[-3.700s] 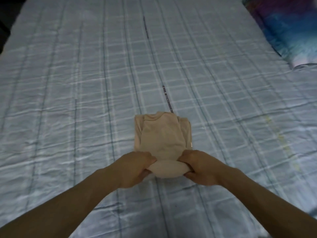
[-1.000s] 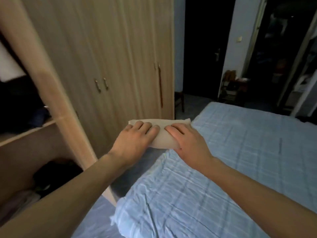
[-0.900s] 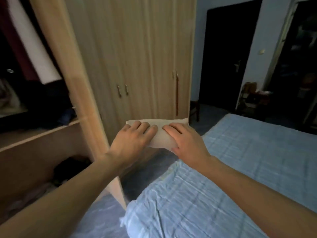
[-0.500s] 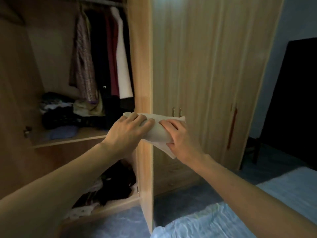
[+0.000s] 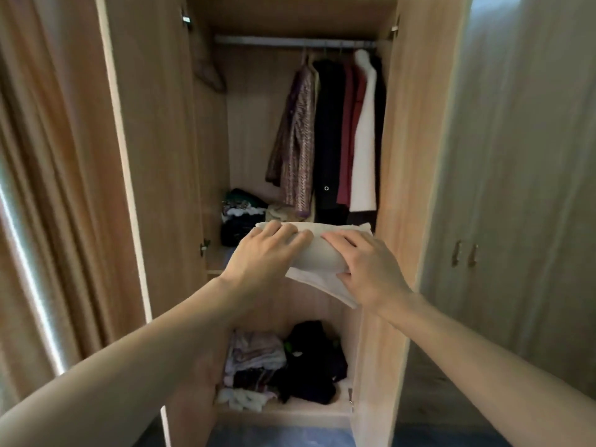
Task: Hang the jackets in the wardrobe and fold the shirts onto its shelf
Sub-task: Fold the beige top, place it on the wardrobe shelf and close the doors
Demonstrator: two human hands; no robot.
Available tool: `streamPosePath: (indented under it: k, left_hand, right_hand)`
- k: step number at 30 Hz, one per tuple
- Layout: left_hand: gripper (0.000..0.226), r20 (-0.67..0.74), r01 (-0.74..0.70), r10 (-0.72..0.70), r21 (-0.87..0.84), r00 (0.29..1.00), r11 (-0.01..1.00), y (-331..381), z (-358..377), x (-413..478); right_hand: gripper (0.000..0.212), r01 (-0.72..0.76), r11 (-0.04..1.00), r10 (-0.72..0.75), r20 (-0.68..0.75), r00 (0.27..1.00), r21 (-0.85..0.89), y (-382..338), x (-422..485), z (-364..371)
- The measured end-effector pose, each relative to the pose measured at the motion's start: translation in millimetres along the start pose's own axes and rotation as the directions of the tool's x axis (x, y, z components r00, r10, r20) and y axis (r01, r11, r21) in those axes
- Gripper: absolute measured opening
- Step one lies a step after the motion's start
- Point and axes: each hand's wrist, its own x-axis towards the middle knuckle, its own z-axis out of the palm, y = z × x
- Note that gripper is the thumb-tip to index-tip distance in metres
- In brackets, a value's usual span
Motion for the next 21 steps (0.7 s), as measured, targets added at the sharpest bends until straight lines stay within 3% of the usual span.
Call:
streamPosePath:
  k: [10,21]
  left_hand:
    - [0.066,0.029,0.125,-0.126,0.031,0.992,0.992,-150.3,39.4,-51.4]
    - [0.065,0.018,0.185,-0.187,0.055,0.982,0.981,-231.8,97.4,-61.8]
  right_hand:
    - [0.070,0.137,0.990,-0.137,-0.004,0.991,0.025,-90.2,115.1,92.9]
    - [0.072,0.179,0.982,-0.180,0.008,0.984,0.063,-114.9,179.3,179.3]
